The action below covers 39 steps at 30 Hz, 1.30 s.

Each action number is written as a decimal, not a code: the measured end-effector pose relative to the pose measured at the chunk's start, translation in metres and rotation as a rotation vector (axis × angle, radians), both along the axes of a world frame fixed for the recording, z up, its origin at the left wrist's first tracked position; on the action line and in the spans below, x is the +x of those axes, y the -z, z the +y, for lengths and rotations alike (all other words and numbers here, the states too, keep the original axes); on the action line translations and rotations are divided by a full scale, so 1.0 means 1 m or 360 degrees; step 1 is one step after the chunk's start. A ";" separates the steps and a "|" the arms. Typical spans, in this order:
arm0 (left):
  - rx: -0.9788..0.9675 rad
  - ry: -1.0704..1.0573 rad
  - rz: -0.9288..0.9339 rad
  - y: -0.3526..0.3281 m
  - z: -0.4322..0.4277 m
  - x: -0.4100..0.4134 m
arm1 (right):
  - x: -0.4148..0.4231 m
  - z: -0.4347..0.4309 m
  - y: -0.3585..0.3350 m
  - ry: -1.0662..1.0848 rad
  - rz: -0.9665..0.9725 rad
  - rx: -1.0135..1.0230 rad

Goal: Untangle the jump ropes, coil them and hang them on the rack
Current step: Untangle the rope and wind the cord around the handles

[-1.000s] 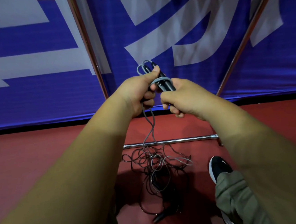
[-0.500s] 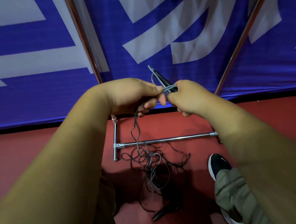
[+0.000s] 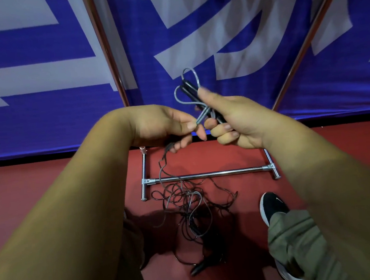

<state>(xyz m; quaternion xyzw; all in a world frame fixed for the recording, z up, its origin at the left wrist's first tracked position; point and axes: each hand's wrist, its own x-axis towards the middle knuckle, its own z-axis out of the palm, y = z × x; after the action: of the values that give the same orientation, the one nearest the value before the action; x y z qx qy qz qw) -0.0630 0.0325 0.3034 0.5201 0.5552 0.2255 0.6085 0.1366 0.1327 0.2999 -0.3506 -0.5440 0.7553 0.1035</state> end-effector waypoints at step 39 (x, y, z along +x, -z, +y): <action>0.0702 -0.0861 -0.0105 -0.009 0.016 -0.005 | 0.013 -0.004 -0.008 -0.0329 -0.0159 -0.0026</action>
<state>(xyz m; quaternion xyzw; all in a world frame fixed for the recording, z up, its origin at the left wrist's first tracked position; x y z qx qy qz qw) -0.0679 0.0485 0.3122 0.4657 0.5908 0.5097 0.4174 0.1493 0.1289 0.3082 -0.3306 -0.5755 0.7480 -0.0051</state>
